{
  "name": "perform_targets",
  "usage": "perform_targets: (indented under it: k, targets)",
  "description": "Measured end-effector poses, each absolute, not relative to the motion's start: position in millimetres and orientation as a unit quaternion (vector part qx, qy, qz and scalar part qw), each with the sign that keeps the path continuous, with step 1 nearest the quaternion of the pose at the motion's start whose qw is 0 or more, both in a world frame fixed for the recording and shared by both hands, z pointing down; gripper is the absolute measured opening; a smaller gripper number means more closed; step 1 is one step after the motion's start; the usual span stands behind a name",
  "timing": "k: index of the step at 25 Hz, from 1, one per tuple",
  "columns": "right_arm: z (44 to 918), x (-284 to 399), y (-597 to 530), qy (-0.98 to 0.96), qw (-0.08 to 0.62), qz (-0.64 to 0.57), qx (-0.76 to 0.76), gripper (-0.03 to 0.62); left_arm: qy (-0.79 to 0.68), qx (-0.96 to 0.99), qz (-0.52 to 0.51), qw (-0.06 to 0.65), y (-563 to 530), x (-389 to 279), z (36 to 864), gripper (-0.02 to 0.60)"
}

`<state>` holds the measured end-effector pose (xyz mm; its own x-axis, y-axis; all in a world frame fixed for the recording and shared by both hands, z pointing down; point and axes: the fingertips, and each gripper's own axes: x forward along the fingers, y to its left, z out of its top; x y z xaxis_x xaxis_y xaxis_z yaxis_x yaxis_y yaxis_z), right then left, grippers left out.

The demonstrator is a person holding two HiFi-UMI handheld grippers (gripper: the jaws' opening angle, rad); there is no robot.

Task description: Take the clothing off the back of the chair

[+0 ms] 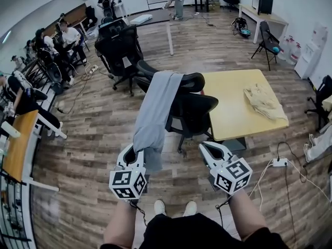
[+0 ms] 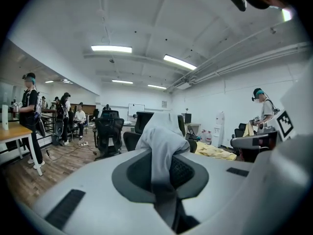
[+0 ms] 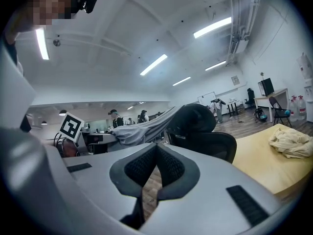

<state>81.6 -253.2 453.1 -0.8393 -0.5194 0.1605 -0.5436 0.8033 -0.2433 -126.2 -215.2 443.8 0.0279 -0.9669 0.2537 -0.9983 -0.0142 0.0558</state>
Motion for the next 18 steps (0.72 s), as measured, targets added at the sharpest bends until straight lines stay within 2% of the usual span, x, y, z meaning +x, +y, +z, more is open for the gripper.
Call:
perform_targets:
  k: [18]
  targets:
    - [439, -3, -177, -0.945, 0.056, 0.13, 0.294, 0.012, -0.69, 0.709, 0.052, 0.132, -119, -208, 450, 0.06]
